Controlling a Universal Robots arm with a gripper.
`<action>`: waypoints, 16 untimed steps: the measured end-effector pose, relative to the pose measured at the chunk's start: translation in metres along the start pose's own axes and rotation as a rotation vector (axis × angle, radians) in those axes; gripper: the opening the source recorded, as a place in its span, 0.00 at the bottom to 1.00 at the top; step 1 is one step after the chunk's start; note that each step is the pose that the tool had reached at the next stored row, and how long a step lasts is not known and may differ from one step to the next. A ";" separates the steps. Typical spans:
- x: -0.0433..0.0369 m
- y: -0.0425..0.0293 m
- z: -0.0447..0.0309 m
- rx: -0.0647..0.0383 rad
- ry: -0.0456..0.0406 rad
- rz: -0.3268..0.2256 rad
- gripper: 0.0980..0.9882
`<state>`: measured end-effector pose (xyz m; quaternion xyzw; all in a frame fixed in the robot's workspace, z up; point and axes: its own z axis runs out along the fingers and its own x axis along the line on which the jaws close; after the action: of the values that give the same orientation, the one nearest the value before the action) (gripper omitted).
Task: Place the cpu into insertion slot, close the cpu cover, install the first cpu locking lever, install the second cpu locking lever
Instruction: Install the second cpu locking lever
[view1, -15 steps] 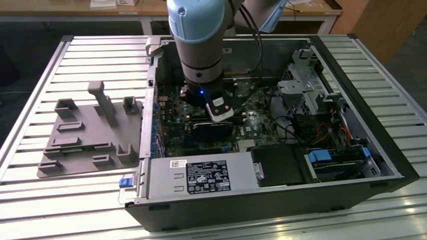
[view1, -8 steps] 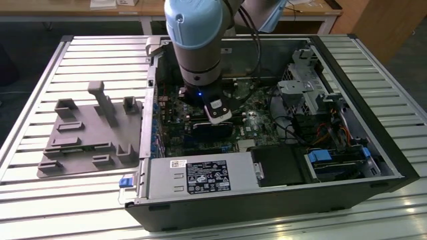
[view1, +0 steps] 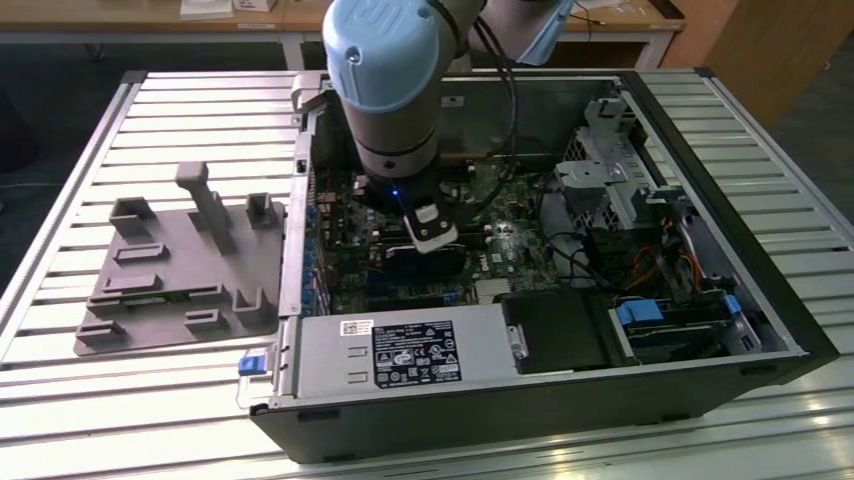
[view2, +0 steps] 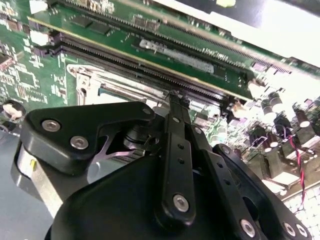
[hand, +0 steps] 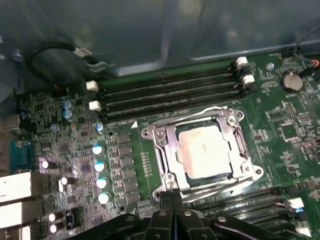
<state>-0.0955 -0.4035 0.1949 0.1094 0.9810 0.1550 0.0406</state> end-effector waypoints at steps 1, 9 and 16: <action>0.0004 -0.0003 0.0006 -0.006 0.0012 0.001 0.01; 0.0027 -0.0030 0.0069 -0.021 0.0044 0.002 0.01; 0.0027 -0.0020 0.0040 -0.022 0.0043 0.002 0.01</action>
<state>-0.0981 -0.4036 0.1904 0.1097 0.9792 0.1661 0.0395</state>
